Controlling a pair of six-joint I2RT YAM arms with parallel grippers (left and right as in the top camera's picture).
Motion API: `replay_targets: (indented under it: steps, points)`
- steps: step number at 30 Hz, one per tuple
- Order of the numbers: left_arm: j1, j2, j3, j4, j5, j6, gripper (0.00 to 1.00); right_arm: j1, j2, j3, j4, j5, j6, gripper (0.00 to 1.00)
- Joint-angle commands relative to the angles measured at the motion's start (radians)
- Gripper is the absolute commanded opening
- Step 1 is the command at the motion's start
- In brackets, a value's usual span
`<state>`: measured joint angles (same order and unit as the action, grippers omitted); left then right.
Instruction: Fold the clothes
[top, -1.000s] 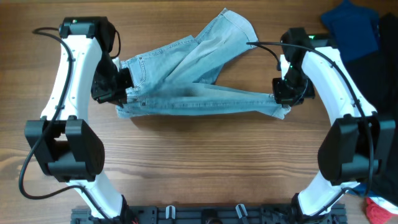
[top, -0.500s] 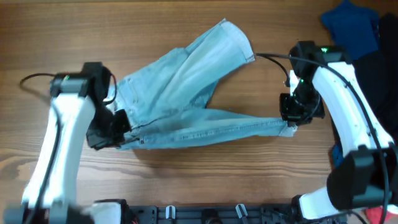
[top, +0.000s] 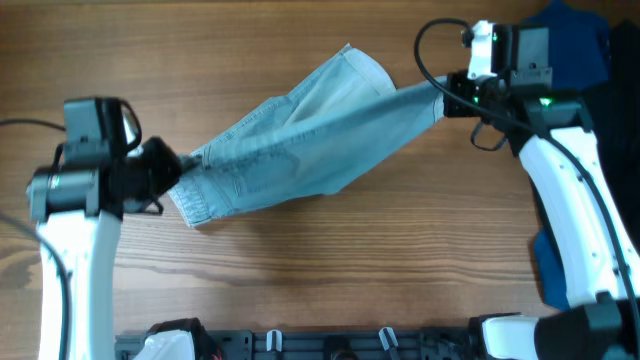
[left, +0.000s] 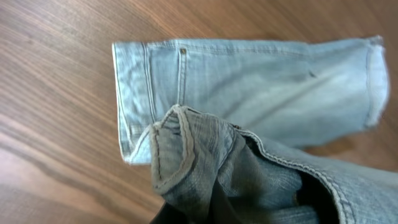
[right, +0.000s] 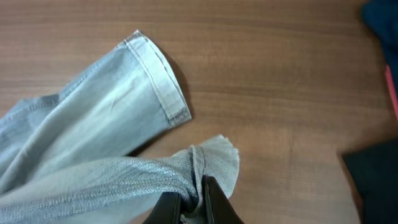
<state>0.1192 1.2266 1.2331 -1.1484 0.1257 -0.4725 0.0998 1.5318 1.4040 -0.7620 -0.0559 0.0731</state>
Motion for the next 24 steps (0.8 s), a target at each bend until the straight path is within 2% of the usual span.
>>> replay_targets:
  steps: [1, 7, 11, 16, 24]
  points:
    - [0.030, 0.128, -0.008, 0.060, -0.127, -0.039, 0.04, -0.027, 0.100, 0.018, 0.055, 0.091, -0.029, 0.04]
    - [0.030, 0.346, -0.008, 0.203, -0.150, -0.038, 0.04, -0.004, 0.261, 0.018, 0.214, 0.044, -0.078, 0.04]
    - [0.030, 0.408, -0.008, 0.257, -0.152, -0.042, 0.04, 0.020, 0.314, 0.018, 0.326, 0.016, -0.101, 0.04]
    - [0.030, 0.425, -0.008, 0.263, -0.214, -0.090, 0.04, 0.055, 0.344, 0.018, 0.455, 0.016, -0.099, 0.04]
    - [0.030, 0.426, -0.010, 0.184, -0.213, -0.121, 0.04, 0.066, 0.388, 0.018, 0.512, 0.017, -0.100, 0.04]
